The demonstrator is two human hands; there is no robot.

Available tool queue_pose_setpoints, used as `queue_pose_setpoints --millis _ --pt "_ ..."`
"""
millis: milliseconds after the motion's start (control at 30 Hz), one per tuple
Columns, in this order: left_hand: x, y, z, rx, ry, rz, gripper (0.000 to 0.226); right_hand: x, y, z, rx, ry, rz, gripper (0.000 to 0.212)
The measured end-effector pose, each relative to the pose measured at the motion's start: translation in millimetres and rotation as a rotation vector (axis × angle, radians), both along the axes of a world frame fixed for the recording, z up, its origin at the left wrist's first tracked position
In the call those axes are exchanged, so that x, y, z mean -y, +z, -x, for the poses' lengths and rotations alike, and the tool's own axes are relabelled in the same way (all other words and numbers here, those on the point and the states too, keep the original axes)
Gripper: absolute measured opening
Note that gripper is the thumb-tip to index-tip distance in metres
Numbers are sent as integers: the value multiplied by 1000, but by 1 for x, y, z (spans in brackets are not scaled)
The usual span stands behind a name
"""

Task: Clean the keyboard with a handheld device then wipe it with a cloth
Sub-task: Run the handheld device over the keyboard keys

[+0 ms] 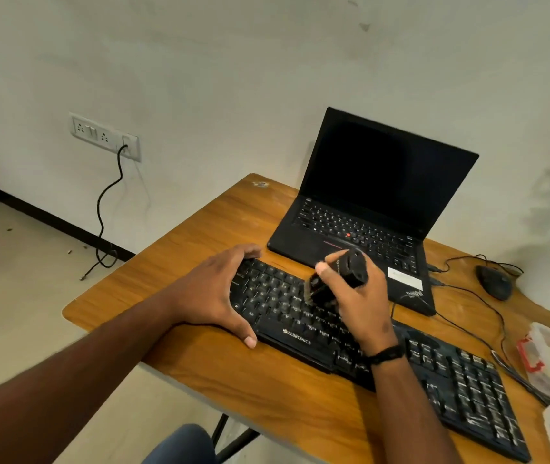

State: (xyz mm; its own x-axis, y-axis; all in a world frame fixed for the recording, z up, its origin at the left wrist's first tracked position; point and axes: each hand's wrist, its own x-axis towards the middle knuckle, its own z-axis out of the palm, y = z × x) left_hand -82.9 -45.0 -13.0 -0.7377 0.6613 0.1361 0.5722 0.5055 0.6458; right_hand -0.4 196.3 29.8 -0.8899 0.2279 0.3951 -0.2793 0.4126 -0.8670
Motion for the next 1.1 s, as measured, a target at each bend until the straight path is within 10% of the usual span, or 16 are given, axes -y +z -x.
queue_pose_setpoints --millis 1100 --pt "-2 -3 0 1 5 -8 146 7 -10 6 73 135 -279 28"
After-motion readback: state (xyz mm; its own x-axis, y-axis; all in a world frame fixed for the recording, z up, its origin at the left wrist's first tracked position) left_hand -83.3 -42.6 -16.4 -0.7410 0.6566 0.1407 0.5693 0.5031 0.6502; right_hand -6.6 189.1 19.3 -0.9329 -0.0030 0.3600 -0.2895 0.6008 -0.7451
